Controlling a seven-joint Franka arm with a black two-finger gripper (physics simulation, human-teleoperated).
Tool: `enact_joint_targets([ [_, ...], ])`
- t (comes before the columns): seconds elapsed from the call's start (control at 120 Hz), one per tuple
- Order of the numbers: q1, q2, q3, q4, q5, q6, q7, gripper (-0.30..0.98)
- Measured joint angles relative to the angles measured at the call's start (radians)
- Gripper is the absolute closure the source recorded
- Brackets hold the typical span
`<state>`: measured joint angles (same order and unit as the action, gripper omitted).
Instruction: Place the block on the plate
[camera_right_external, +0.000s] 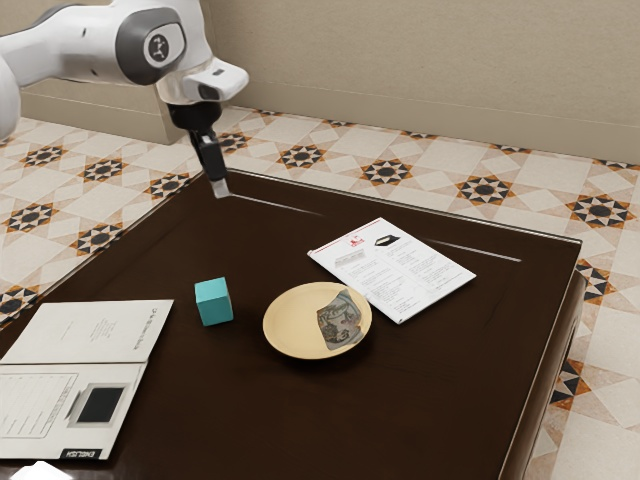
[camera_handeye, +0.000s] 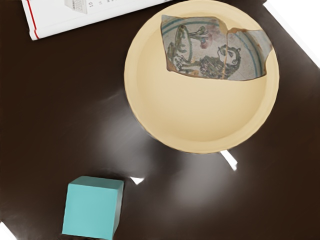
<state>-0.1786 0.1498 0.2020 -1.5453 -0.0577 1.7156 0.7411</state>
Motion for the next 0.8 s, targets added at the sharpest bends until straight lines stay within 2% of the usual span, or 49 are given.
enact_joint_targets([
  [0.2, 0.0, 0.003, 0.001, -0.009, 0.003, -0.006, 0.059, 0.0],
  [0.4, 0.018, -0.028, 0.066, -0.185, 0.009, -0.002, 0.107, 0.0],
  [0.633, 0.054, 0.067, 0.079, -0.298, 0.043, 0.216, 0.217, 0.0],
  [0.8, 0.064, 0.173, 0.077, -0.299, -0.012, 0.351, 0.277, 0.0],
])
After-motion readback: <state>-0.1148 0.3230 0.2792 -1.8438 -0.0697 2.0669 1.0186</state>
